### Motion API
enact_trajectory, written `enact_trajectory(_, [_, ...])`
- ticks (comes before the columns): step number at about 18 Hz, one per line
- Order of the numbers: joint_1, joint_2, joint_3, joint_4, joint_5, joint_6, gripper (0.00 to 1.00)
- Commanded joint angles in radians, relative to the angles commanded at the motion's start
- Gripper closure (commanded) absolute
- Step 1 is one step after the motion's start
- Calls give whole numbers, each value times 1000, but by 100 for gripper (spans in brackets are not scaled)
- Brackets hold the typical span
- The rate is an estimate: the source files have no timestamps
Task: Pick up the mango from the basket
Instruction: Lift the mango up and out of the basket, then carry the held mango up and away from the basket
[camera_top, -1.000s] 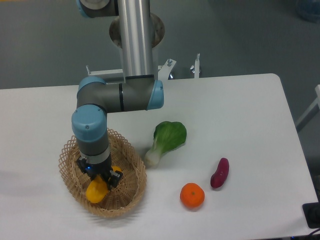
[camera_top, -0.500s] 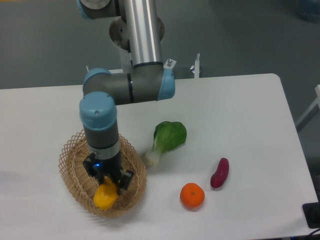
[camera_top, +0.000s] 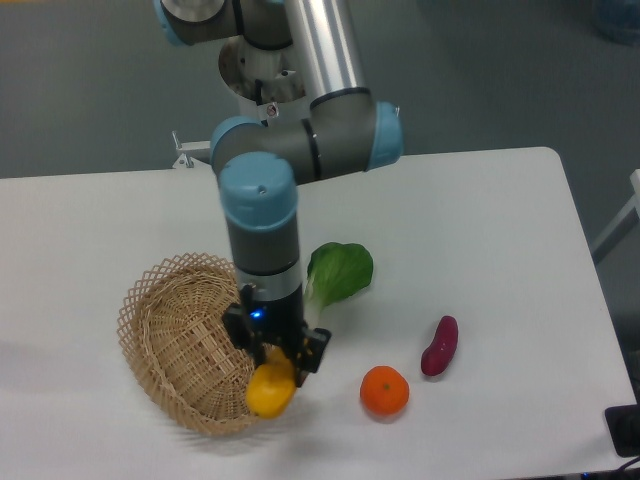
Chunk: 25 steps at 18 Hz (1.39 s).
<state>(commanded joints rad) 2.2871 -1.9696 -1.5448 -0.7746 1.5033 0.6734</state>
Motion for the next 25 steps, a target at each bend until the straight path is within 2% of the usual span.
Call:
enact_trajectory(3, [12, -9, 23, 0, 2, 43, 50])
enact_trajectory(8, [97, 5, 22, -46, 2, 136, 50])
enact_trajectory(13, [190, 8, 17, -51, -6, 281, 50])
enact_trajectory(15, [224, 26, 8, -57, -9, 314, 50])
enact_trajectory(18, [261, 31, 8, -103, -6, 370, 50])
enact_trajectory(25, [347, 72, 8, -149, -6, 515, 50])
